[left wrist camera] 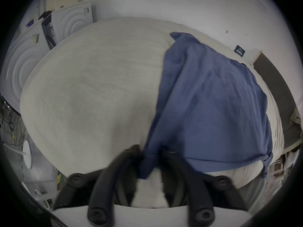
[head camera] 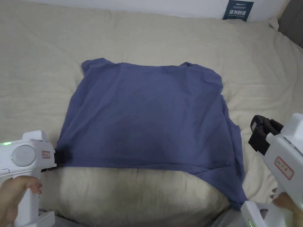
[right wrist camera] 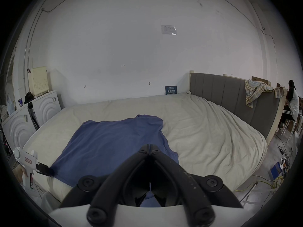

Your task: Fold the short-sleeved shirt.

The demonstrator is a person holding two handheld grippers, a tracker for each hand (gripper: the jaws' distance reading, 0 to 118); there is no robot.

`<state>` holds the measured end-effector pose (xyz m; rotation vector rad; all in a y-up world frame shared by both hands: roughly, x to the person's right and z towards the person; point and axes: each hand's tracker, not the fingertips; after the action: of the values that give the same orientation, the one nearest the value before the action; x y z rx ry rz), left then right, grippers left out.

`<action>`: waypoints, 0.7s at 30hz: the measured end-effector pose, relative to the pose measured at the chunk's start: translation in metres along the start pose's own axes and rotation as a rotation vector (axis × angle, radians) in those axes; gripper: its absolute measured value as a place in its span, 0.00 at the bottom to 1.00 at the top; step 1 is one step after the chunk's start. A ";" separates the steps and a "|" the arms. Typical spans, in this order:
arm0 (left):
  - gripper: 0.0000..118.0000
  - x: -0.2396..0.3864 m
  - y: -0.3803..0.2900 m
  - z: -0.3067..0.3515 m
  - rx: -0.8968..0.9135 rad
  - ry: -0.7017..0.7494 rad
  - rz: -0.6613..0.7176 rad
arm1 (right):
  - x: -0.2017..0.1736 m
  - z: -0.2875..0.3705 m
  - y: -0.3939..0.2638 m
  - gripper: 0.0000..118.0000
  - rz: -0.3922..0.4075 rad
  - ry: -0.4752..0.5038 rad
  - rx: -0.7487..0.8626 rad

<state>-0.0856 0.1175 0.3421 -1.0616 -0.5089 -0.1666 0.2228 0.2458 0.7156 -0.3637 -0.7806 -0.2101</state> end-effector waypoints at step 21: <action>0.03 0.016 0.017 0.066 0.158 -0.051 0.039 | 0.069 -0.075 -0.104 1.00 0.048 0.011 -0.754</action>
<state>-0.0870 0.1848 0.3620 -0.9221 -0.5386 -0.0639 0.2859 0.1173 0.7409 -1.0899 -0.6590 -0.4611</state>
